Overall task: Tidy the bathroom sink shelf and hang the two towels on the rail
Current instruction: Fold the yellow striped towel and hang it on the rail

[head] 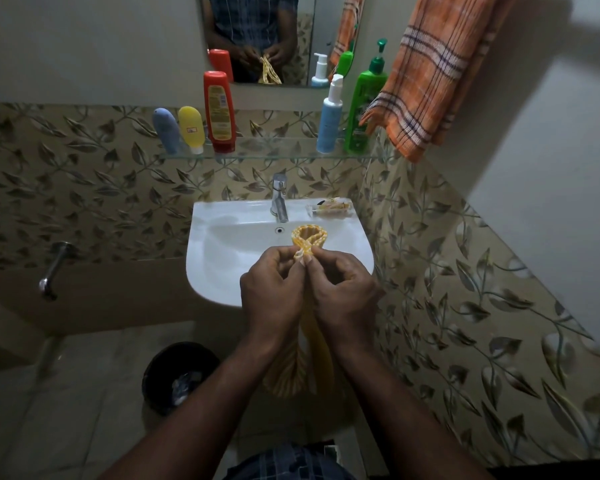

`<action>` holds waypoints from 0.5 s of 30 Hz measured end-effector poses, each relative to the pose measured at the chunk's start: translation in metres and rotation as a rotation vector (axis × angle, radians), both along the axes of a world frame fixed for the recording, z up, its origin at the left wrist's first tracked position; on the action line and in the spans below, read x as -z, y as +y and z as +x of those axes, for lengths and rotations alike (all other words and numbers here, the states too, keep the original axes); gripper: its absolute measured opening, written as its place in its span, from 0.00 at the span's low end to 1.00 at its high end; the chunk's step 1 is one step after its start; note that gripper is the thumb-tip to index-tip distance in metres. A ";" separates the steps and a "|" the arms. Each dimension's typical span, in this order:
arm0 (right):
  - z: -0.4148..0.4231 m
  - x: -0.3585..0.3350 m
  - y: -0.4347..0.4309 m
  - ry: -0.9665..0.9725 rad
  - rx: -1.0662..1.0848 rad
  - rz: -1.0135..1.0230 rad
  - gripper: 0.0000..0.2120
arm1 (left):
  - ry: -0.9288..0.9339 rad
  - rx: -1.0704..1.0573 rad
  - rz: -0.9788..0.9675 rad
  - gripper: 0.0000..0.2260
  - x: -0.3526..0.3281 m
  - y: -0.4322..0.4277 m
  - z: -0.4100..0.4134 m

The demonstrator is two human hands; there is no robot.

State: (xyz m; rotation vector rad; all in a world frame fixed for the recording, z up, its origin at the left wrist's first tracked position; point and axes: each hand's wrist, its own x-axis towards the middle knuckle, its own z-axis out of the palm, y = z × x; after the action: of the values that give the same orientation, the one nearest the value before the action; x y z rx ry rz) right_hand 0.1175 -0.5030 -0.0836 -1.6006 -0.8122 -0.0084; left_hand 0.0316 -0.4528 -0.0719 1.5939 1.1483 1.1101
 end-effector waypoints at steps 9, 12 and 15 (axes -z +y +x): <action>-0.003 0.002 -0.001 -0.144 0.005 0.058 0.08 | -0.065 0.023 -0.022 0.08 0.007 0.005 0.002; -0.004 0.000 -0.001 -0.200 0.001 0.060 0.08 | -0.091 0.022 -0.043 0.07 0.007 0.006 0.003; -0.006 -0.003 -0.002 -0.229 -0.007 0.036 0.09 | -0.131 0.044 -0.079 0.10 0.006 0.008 0.001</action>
State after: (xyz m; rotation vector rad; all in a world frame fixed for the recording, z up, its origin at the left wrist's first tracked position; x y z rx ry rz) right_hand 0.1116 -0.5045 -0.0809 -1.5809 -0.9889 -0.2038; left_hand 0.0322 -0.4444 -0.0775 1.4575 1.0536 1.1101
